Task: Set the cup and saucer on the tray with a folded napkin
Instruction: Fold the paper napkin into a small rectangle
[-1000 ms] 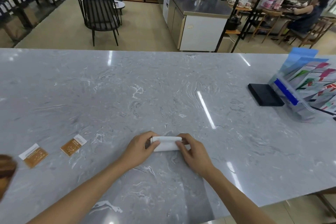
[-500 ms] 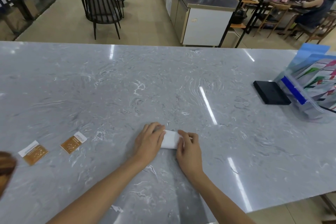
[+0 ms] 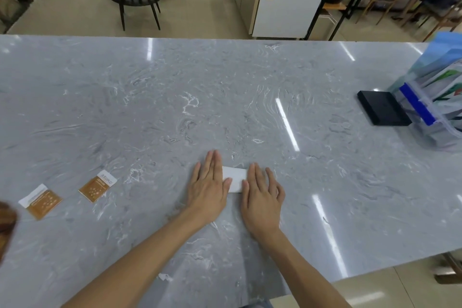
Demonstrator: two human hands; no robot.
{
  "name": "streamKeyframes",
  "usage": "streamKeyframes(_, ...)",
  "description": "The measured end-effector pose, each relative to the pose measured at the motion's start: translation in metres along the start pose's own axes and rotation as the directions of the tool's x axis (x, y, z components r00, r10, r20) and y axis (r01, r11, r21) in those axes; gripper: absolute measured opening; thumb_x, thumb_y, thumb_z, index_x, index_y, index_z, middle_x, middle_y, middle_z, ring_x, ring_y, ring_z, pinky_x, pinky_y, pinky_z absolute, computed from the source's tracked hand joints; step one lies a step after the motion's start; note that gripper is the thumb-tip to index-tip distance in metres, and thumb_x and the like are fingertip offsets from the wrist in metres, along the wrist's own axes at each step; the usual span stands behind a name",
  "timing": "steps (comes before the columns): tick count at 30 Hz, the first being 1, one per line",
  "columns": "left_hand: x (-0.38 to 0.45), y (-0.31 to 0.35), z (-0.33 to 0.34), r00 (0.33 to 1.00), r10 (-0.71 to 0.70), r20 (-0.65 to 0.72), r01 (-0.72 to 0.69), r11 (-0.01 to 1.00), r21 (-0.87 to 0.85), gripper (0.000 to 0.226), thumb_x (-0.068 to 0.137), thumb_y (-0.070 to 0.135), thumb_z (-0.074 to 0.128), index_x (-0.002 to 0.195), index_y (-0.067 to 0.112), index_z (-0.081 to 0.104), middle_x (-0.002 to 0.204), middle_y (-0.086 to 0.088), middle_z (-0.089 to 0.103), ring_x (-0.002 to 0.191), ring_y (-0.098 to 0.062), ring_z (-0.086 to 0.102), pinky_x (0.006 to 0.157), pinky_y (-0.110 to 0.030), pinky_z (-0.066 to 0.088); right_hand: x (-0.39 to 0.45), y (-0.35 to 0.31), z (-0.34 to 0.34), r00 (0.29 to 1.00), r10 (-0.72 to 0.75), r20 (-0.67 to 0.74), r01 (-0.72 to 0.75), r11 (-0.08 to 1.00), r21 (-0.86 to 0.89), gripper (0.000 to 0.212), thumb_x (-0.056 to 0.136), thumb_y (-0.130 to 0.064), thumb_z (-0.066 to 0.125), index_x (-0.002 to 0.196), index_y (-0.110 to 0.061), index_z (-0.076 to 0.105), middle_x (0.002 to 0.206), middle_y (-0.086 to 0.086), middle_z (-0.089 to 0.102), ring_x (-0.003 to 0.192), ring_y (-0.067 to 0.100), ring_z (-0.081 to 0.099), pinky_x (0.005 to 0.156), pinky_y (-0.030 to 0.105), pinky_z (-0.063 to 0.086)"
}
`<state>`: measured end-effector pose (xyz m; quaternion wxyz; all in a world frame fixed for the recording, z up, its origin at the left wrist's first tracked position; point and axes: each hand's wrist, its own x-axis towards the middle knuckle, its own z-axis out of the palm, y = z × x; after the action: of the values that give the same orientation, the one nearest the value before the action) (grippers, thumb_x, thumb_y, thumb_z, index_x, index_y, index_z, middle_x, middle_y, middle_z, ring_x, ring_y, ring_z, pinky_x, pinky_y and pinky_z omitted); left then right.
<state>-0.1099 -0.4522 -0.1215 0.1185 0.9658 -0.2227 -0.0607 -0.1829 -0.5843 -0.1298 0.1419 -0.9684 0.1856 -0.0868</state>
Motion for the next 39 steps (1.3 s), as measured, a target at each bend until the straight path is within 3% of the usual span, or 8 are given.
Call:
streamKeyframes(4,-0.003,0.001,-0.004,0.999,0.001,0.047,0.0,1.0,-0.022,0.073,0.106,0.041,0.021,0.157,0.001,-0.014,0.169,-0.009,-0.012,0.156,-0.02,-0.016,0.127,-0.042,-0.005,-0.002,-0.006,-0.01,0.993,0.083,0.086,-0.088,0.995,0.049,0.056,0.107,-0.043,0.036,0.16,-0.025,0.031,0.16,0.004,0.04,0.144,0.029,0.035,0.115,0.046,0.028)
streamKeyframes(10,-0.003,0.0,-0.001,0.997,-0.034,0.067,0.038,0.997,-0.068,0.073,0.107,0.043,0.018,0.157,0.001,-0.014,0.169,-0.011,-0.011,0.155,-0.022,-0.019,0.125,-0.044,-0.008,0.014,-0.013,-0.036,0.917,0.312,0.247,-0.389,0.834,0.391,0.055,0.096,-0.036,0.062,0.141,-0.007,0.049,0.125,0.011,0.067,0.105,0.027,0.067,0.084,0.035,0.055)
streamKeyframes(16,-0.004,-0.005,0.003,0.998,-0.042,0.048,0.049,0.989,-0.141,0.071,0.106,0.044,0.014,0.157,0.003,-0.013,0.17,-0.009,-0.009,0.154,-0.023,-0.021,0.125,-0.045,-0.01,0.031,-0.018,-0.061,0.729,0.397,0.558,-0.679,0.319,0.661,0.014,0.087,-0.017,0.077,0.083,-0.004,0.074,0.062,0.005,0.068,0.044,0.012,0.06,0.04,0.021,0.045)
streamKeyframes(23,-0.01,-0.012,0.002,0.998,-0.061,0.017,0.063,0.943,-0.327,0.069,0.105,0.049,0.018,0.16,0.017,-0.008,0.17,-0.008,-0.006,0.152,-0.023,-0.027,0.127,-0.041,-0.005,0.019,-0.039,-0.079,0.732,0.35,0.585,-0.639,0.052,0.768,0.026,0.09,-0.006,0.075,0.115,-0.001,0.068,0.111,0.021,0.073,0.103,0.032,0.073,0.084,0.038,0.062)
streamKeyframes(28,-0.019,-0.013,-0.016,0.994,-0.075,-0.073,0.017,0.8,-0.6,0.058,0.105,0.047,0.03,0.158,0.046,0.005,0.158,-0.005,0.03,0.147,-0.016,0.018,0.121,-0.04,0.025,0.008,-0.049,-0.095,0.757,0.339,0.558,-0.577,-0.053,0.815,0.036,0.088,-0.006,0.078,0.122,-0.009,0.065,0.11,0.019,0.076,0.097,0.028,0.078,0.072,0.026,0.063)
streamKeyframes(31,-0.026,-0.014,-0.033,0.996,-0.074,-0.044,0.005,0.56,-0.828,0.051,0.105,0.04,0.042,0.149,0.059,0.025,0.137,0.006,0.048,0.122,0.003,0.047,0.102,-0.02,0.044,0.003,-0.053,-0.102,0.783,0.304,0.543,-0.547,-0.081,0.833,0.039,0.087,-0.006,0.079,0.123,-0.012,0.065,0.102,0.015,0.08,0.096,0.027,0.079,0.075,0.027,0.064)
streamKeyframes(35,-0.035,-0.022,-0.053,0.99,-0.136,-0.024,0.019,0.307,-0.952,0.04,0.102,0.033,0.056,0.137,0.052,0.053,0.136,0.008,0.058,0.122,-0.009,0.059,0.103,-0.04,0.053,-0.005,-0.066,-0.105,0.83,0.264,0.491,-0.491,-0.071,0.868,0.034,0.091,-0.014,0.077,0.123,-0.015,0.066,0.103,0.012,0.081,0.098,0.027,0.078,0.078,0.027,0.063)
streamKeyframes(39,-0.048,-0.036,-0.071,0.98,-0.178,-0.083,-0.028,0.293,-0.956,0.038,0.099,0.027,0.062,0.126,0.054,0.062,0.133,0.011,0.063,0.119,-0.005,0.062,0.102,-0.034,0.053,-0.018,-0.082,-0.105,0.887,0.272,0.373,-0.391,0.014,0.92,0.027,0.098,-0.021,0.069,0.123,-0.029,0.065,0.105,0.013,0.079,0.098,0.026,0.078,0.078,0.026,0.063)
